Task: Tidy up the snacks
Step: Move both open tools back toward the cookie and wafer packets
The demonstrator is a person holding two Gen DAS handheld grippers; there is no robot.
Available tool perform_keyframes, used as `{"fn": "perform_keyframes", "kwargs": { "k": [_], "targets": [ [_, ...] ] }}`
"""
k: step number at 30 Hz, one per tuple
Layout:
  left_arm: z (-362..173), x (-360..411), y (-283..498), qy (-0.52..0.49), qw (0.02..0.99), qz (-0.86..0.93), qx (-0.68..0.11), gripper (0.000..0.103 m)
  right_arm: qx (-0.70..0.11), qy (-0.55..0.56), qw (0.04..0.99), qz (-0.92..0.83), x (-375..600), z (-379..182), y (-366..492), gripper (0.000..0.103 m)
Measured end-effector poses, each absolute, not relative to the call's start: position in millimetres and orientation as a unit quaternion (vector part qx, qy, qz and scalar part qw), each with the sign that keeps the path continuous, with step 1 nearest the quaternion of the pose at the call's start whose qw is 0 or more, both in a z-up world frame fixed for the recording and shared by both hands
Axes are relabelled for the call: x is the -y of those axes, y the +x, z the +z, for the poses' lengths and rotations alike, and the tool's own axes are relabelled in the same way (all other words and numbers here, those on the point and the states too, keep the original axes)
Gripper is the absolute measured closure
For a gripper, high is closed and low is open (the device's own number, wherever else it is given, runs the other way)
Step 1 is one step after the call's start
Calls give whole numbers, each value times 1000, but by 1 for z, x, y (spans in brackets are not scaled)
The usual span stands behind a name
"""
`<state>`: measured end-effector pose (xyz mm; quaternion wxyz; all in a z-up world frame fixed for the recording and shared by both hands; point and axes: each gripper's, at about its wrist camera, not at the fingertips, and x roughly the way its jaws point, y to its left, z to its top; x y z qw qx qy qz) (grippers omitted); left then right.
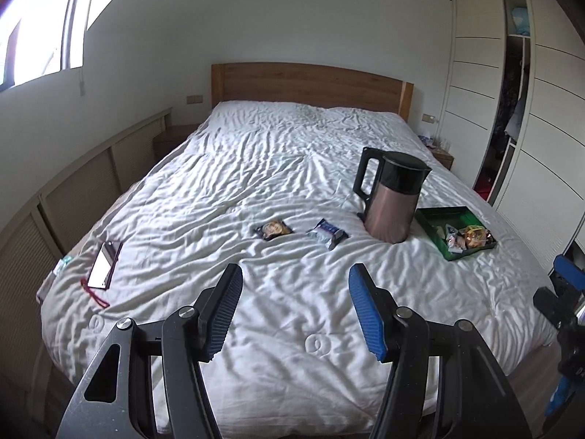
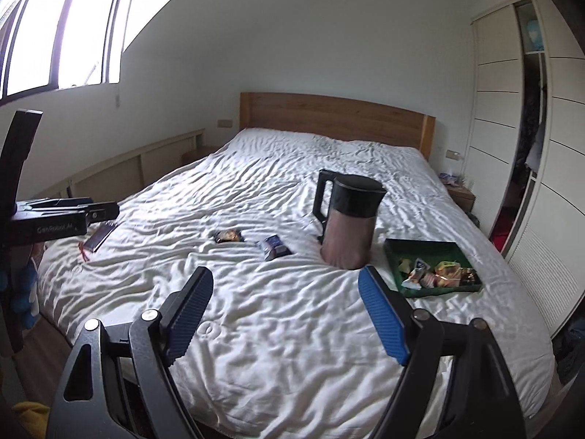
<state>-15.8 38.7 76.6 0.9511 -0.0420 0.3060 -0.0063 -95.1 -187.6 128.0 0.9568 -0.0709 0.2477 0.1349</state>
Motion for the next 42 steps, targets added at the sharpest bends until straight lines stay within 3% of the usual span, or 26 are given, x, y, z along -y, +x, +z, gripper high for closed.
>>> {"fn": "perform_keyframes", "kwargs": {
  "k": [16,42],
  "targets": [
    [25,-59,-13,-54,932,24,-359,48,-287,-82,941,158,168,99,-75,19],
    [-57,-106,64,-101,896,39,-431,48,-372,-108,911,143,135,38,18,19]
  ]
}}
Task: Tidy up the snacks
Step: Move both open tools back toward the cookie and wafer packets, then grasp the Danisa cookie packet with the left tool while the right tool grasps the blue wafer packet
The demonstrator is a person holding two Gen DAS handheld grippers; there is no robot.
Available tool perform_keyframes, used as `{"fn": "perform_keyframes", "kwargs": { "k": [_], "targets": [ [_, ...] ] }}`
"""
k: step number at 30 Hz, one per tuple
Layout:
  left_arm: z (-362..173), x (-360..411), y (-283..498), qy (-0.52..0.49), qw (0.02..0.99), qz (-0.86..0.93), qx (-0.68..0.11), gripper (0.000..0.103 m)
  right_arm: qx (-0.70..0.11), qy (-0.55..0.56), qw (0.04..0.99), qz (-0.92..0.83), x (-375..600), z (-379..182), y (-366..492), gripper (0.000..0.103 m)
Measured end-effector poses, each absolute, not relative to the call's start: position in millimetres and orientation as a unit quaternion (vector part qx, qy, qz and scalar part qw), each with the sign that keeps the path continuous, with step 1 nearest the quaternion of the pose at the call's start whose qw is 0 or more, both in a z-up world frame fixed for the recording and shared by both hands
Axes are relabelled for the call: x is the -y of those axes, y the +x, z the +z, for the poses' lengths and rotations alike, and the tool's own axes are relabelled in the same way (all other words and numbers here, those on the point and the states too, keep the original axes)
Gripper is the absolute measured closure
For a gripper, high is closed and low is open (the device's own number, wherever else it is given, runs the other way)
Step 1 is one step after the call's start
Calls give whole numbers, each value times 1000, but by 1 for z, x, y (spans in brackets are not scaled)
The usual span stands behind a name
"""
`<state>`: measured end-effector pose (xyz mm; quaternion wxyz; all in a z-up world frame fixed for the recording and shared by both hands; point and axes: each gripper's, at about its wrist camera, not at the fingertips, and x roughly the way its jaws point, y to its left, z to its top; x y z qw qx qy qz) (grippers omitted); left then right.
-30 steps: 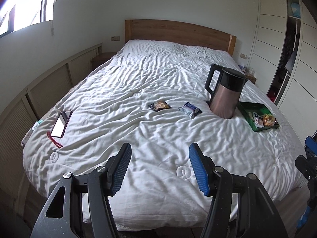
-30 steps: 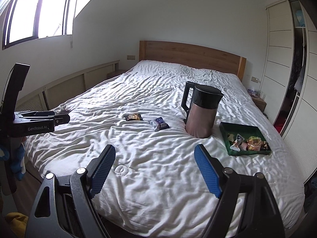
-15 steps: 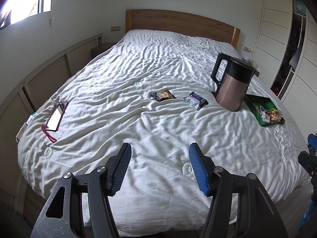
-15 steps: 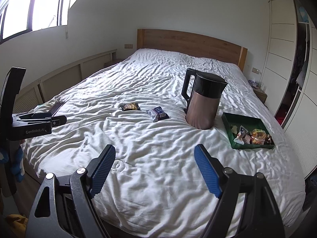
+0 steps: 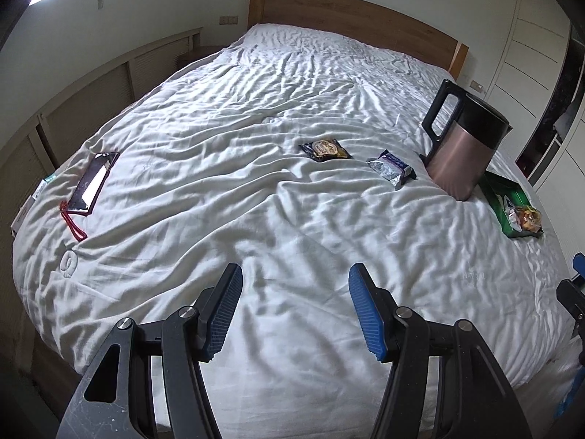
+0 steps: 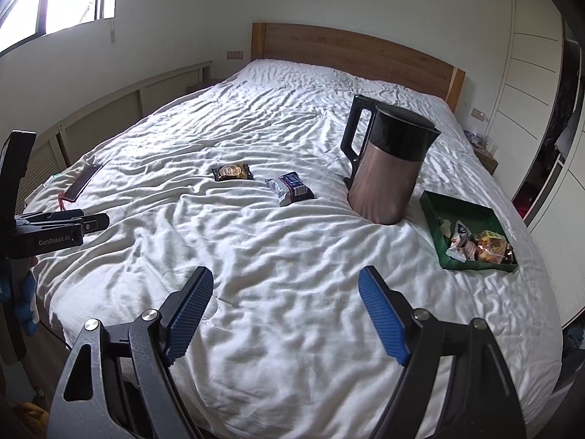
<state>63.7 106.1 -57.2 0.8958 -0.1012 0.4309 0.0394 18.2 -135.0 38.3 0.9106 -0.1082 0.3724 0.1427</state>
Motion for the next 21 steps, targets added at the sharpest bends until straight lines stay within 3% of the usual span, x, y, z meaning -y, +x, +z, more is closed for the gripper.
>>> {"fn": "perform_keyframes", "kwargs": {
  "k": [9,21],
  "targets": [
    [-89,-121,117,-102,879,64,-461,48,-404,-108,893,165,114,-1,94,19],
    [-124,-98,278,-11,882,31,-470,48,-418,-126,875,208,94,-63,242,19]
  ]
}}
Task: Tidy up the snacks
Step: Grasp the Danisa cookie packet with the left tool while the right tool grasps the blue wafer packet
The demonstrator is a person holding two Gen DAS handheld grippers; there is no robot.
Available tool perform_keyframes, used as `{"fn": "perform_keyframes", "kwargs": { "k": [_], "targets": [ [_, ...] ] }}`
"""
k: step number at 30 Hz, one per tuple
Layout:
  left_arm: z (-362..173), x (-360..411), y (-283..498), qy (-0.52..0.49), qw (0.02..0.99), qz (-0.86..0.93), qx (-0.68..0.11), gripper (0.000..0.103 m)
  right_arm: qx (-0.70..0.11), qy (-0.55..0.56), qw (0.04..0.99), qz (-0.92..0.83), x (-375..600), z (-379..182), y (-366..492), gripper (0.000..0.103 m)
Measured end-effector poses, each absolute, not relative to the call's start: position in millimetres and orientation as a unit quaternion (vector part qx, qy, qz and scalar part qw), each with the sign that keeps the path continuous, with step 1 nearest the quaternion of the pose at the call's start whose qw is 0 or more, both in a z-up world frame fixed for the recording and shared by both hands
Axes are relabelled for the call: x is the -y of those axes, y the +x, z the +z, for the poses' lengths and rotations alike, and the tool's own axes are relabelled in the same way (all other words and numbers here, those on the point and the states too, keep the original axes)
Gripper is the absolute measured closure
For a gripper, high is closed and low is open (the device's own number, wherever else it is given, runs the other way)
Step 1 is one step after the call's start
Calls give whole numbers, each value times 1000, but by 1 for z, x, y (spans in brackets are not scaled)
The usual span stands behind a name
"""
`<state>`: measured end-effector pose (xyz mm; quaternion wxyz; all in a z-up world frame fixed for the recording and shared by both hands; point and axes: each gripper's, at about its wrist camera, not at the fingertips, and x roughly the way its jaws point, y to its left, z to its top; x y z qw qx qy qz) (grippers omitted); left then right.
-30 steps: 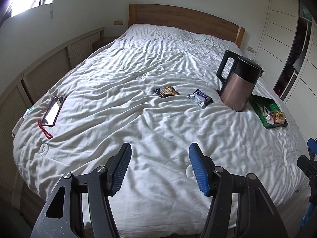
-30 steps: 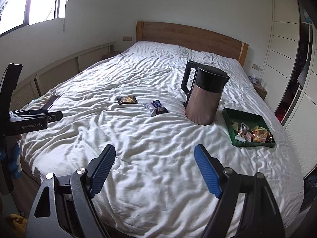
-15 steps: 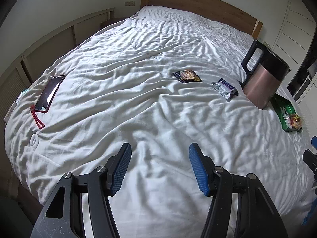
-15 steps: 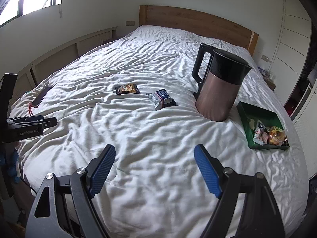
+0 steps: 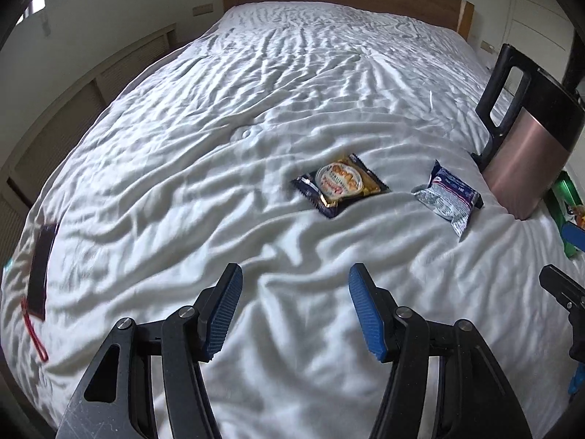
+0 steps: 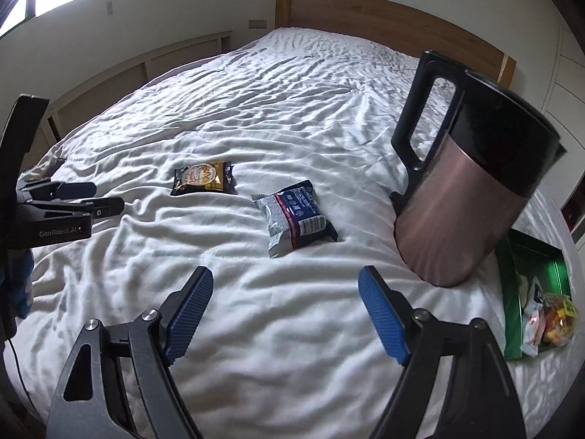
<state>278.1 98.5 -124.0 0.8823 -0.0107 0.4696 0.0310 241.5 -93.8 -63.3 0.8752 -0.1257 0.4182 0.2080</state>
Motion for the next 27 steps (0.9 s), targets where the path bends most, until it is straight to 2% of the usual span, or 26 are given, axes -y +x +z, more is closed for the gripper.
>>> {"fn": "perform_keyframes", "kwargs": {
  "k": [9,13,17,27],
  "targets": [
    [-158,-77,369,88,873,-38,-478,48,-434,-148,849,263,75,-101,317,19],
    [-177,-76,389,88,865,-69,-489,48,-443,-155,836,283,64,-116,335,19],
    [-181,-83,398,75,864,-98,-488,37,-458,-159,822,299,57,-131,351,19],
    [-190,-88,409,54,844,-161,-509,36,-475,-167,804,315,51,-156,367,19]
  ]
}}
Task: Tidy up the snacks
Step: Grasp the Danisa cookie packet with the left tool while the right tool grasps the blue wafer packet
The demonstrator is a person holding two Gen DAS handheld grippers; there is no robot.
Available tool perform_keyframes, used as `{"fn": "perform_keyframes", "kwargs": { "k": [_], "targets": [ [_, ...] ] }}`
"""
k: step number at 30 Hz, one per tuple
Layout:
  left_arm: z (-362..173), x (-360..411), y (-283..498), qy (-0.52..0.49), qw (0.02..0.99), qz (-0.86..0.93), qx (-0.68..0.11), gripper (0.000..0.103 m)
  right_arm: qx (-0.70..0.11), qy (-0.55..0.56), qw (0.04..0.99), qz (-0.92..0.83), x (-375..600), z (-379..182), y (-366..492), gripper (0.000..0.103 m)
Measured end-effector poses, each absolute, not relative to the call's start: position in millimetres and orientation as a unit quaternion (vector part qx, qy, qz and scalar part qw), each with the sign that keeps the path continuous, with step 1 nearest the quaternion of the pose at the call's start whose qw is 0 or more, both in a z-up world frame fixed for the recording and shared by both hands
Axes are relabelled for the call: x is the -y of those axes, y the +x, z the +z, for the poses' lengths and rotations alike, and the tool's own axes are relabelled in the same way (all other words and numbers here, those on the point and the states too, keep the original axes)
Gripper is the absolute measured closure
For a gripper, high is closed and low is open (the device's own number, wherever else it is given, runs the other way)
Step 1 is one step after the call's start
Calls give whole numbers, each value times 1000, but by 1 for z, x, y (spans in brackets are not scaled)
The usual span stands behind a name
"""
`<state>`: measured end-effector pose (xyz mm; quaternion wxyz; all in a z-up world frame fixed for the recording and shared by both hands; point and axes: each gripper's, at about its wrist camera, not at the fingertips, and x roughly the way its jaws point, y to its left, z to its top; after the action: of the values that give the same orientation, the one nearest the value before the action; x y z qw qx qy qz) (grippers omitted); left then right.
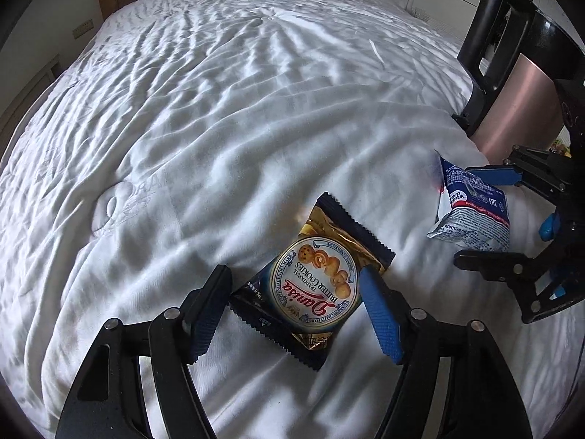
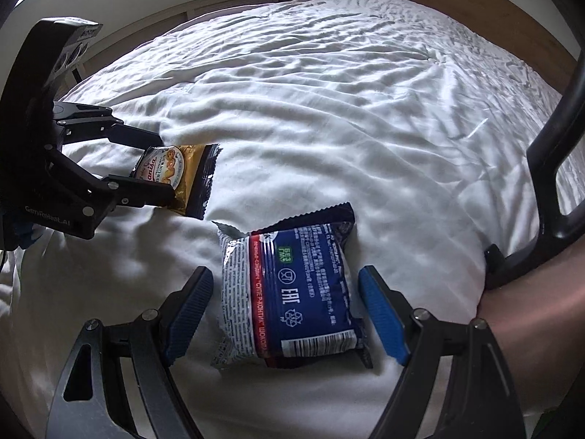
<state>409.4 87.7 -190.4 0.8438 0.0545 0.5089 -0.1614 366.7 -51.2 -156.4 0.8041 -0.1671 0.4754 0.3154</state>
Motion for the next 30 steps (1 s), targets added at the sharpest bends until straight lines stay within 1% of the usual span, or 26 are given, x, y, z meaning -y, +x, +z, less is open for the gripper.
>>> {"fn": "perform_keyframes", "kwargs": {
  "k": [1,2,4,6,7,8,9,11,13,18,23,30],
  "targets": [
    [-191,-87,410,51,842,-167,-510,36,-474,-167,805,316,51,-158,367,24],
    [-192,-86,411,47,839,-177,-512,36,-476,-166,803,318,51,-159,367,36],
    [-194,-82,411,36,831,-198,-518,36,-478,-169,801,317,49,-162,366,41],
    [-195,-77,410,37,828,-209,-520,35,-478,-170,800,319,50,-163,365,41],
    [-195,-73,410,44,827,-210,-520,32,-478,-169,800,320,51,-163,365,41],
    [-195,-69,410,50,826,-212,-520,23,-478,-165,800,322,52,-162,365,41],
    [-197,-66,411,54,822,-218,-524,21,-478,-163,800,325,53,-161,365,41],
    [-202,-53,411,72,810,-233,-534,21,-478,-161,799,328,54,-161,366,40],
    [-204,-41,410,107,812,-228,-527,21,-477,-161,799,330,54,-161,366,40],
    [-200,-33,420,98,819,-224,-518,21,-471,-157,802,332,55,-160,368,40],
    [-191,-21,426,134,826,-213,-504,21,-466,-158,803,336,55,-158,371,40],
    [-200,-2,435,170,822,-218,-497,21,-465,-168,799,342,51,-158,375,40]
  ]
}}
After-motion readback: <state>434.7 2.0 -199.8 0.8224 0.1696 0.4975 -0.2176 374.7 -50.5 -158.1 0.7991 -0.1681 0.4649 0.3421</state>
